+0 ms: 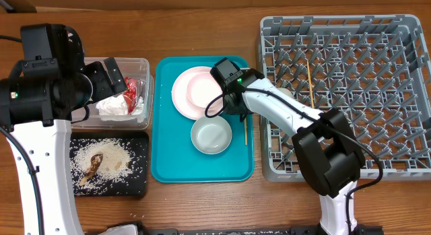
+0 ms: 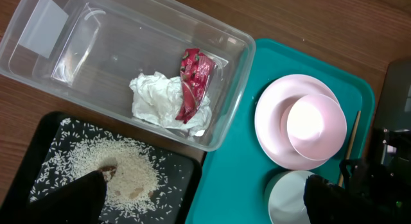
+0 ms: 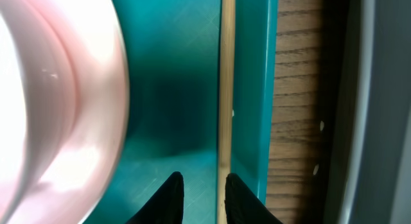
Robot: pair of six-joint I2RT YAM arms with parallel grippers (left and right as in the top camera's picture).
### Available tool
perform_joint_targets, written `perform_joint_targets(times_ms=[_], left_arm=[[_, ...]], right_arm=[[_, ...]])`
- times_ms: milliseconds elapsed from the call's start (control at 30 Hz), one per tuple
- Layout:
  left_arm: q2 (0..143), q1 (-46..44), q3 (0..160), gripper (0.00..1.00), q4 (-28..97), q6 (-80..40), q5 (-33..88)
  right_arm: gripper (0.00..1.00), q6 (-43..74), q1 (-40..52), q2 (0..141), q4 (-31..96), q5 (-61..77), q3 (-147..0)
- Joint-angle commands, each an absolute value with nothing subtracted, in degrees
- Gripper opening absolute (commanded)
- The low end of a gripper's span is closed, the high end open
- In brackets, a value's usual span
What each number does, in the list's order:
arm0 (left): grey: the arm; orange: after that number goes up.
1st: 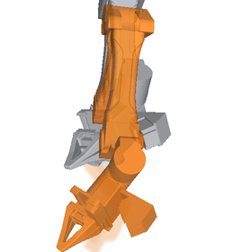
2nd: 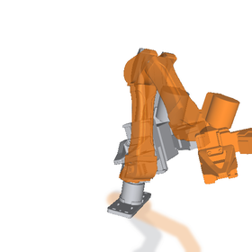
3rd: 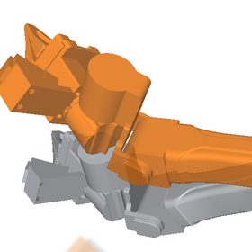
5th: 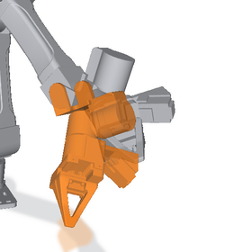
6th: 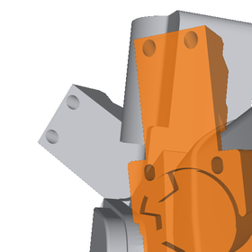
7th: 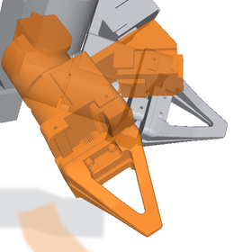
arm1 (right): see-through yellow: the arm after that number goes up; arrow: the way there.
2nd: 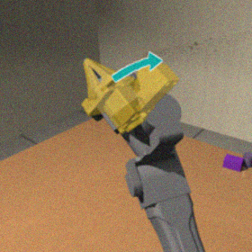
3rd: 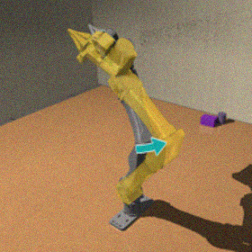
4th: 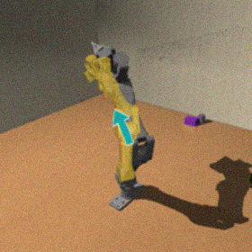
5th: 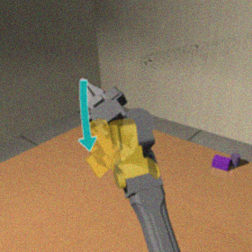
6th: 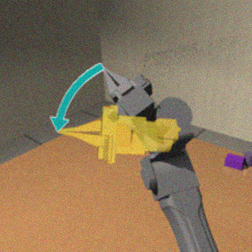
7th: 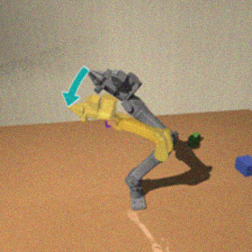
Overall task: Sort waste into correct bins and load items into the dishwasher
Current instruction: 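Grasp second wooden chopstick with right gripper and lift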
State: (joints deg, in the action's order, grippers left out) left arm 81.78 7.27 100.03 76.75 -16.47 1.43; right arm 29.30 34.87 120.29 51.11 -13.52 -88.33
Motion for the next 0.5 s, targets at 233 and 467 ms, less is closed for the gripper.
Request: perform_joint_targets(times_ms=[233,467], left_arm=[[82.02,7.49,100.62,1.0,76.66,-16.29,1.04],[82.02,7.49,100.62,1.0,76.69,-16.29,1.04]], right_arm=[[0.26,28.93,34.81,120.57,47.68,-14.98,-84.79],[0.29,30.33,34.81,120.57,47.64,-14.94,-84.6]])
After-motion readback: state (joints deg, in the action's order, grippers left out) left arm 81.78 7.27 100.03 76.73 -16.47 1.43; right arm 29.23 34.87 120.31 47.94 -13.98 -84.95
